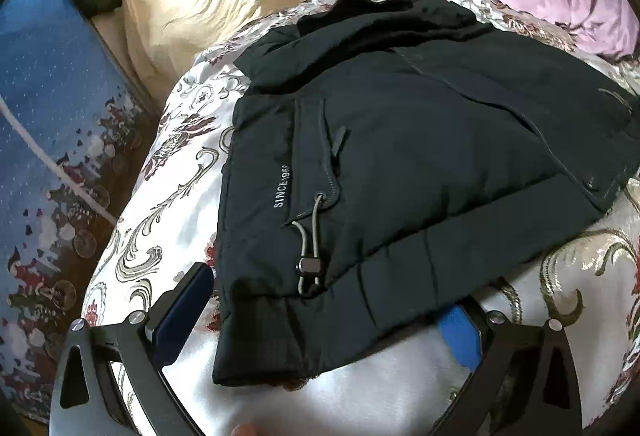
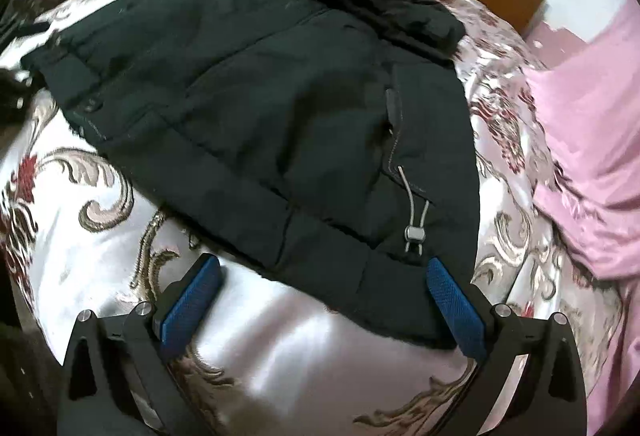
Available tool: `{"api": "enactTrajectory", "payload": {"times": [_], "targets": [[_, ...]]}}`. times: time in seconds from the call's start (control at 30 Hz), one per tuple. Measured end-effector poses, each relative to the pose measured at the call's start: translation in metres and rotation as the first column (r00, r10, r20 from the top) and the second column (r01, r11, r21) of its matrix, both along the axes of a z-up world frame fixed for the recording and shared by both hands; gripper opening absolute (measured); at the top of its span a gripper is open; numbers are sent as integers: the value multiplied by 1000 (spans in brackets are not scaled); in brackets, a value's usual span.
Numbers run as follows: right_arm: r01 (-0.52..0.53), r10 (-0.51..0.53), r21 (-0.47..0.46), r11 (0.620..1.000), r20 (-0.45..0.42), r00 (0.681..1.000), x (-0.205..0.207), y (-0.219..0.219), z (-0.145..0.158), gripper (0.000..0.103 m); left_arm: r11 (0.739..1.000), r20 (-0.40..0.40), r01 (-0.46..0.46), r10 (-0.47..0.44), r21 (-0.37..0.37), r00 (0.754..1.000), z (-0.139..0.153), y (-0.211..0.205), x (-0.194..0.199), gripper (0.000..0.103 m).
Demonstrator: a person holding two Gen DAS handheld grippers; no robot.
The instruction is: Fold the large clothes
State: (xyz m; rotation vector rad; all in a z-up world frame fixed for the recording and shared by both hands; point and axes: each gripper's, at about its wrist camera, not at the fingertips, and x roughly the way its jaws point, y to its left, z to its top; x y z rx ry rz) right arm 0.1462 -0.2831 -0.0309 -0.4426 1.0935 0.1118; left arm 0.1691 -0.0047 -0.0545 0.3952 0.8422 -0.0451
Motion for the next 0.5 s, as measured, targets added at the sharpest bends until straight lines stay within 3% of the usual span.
{"api": "enactTrajectory", "payload": {"times": [0.1, 0.2, 0.43, 0.47, 0.5], "targets": [[-38, 37, -67, 997, -5, 999, 8, 6, -2, 101, 1000, 26, -1, 1, 11, 1000, 2, -2, -2, 103], [-48, 49, -125, 991, 4, 999, 16, 9, -1, 101, 999, 50, 19, -20, 29, 999, 5, -5, -3, 95], [-40, 51, -171, 984, 58, 997, 14, 8, 2, 101, 997, 89, 81, -82, 16, 993, 20, -10, -3, 72], [-46, 60, -171, 984, 73, 996, 12, 8, 3, 100, 996, 94, 91, -91, 9, 991, 22, -11, -3, 67], [-56, 72, -169, 984, 92, 993, 8, 9, 4, 93, 995, 95, 102, -101, 3, 990, 23, -11, -4, 65]]}}
